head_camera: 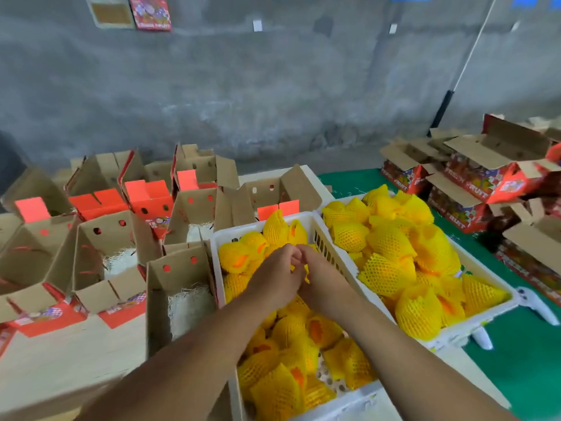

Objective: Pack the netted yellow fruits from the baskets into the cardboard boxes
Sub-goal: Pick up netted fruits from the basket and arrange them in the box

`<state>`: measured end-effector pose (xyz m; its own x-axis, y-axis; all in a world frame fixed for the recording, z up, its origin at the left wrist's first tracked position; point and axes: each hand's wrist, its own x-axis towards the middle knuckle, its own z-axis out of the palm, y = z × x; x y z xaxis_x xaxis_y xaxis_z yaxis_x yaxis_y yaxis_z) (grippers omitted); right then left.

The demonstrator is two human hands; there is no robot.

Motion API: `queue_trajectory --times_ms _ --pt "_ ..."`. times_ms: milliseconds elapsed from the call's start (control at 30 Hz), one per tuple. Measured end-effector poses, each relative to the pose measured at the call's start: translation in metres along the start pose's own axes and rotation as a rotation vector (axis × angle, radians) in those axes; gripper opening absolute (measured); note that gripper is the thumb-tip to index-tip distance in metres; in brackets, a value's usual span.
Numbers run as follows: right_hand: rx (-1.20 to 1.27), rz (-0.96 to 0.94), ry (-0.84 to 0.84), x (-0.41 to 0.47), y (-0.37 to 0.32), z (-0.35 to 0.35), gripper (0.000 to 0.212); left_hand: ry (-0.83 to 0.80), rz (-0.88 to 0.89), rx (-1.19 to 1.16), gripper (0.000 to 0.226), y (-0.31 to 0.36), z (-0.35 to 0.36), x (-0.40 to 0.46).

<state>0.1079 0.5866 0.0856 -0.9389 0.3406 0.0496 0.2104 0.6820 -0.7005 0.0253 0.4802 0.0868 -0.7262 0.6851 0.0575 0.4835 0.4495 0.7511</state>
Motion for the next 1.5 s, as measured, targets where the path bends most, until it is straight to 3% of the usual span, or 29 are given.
queue_trajectory --times_ms 133,233,333,467,633,733,800,867,933,1000,1100,1167,1267,1367,1500 --pt "-0.369 0.055 -0.111 0.045 0.039 -0.002 0.079 -0.077 -0.034 0.469 0.040 -0.018 -0.021 0.042" --pt "-0.700 0.097 -0.098 0.046 0.087 -0.001 0.079 -0.185 -0.082 0.846 0.051 -0.045 -0.028 0.061" --pt "-0.823 0.107 -0.184 0.037 0.120 0.003 0.079 -0.273 -0.160 0.948 0.070 -0.071 -0.023 0.065" --pt "-0.775 0.053 -0.138 0.040 0.125 0.006 0.066 -0.339 -0.160 1.084 0.078 -0.096 -0.017 0.067" --pt "-0.739 0.044 -0.131 0.040 0.124 0.002 0.054 -0.171 -0.134 1.244 0.074 -0.114 -0.025 0.071" --pt "-0.736 0.047 -0.129 0.040 0.126 0.005 0.052 -0.031 0.015 1.326 0.060 -0.121 -0.032 0.070" --pt "-0.732 0.051 -0.125 0.041 0.129 0.007 0.051 0.016 0.018 1.304 0.052 -0.122 -0.037 0.072" --pt "-0.730 0.053 -0.125 0.041 0.131 0.009 0.052 -0.061 -0.055 1.319 0.052 -0.124 -0.038 0.077" --pt "-0.722 0.052 -0.114 0.041 0.132 0.011 0.054 -0.194 -0.015 1.380 0.054 -0.124 -0.038 0.081" --pt "-0.699 0.051 -0.093 0.041 0.133 0.011 0.058 -0.231 0.047 1.337 0.060 -0.118 -0.043 0.078" --pt "-0.656 0.041 -0.061 0.042 0.135 0.011 0.081 -0.059 0.082 1.093 0.080 -0.099 -0.042 0.072" --pt "-0.597 0.025 -0.038 0.041 0.136 0.011 0.104 -0.023 0.009 0.847 0.088 -0.070 -0.023 0.070" --pt "-0.461 -0.009 0.012 0.041 0.137 0.008 0.127 -0.133 -0.228 0.396 0.091 -0.031 0.026 0.077" --pt "-0.316 -0.048 0.063 0.042 0.141 0.003 0.121 -0.267 -0.389 0.009 0.094 -0.016 0.071 0.079" --pt "-0.180 -0.063 0.119 0.040 0.143 0.000 0.100 -0.301 -0.456 -0.353 0.096 -0.018 0.075 0.080"
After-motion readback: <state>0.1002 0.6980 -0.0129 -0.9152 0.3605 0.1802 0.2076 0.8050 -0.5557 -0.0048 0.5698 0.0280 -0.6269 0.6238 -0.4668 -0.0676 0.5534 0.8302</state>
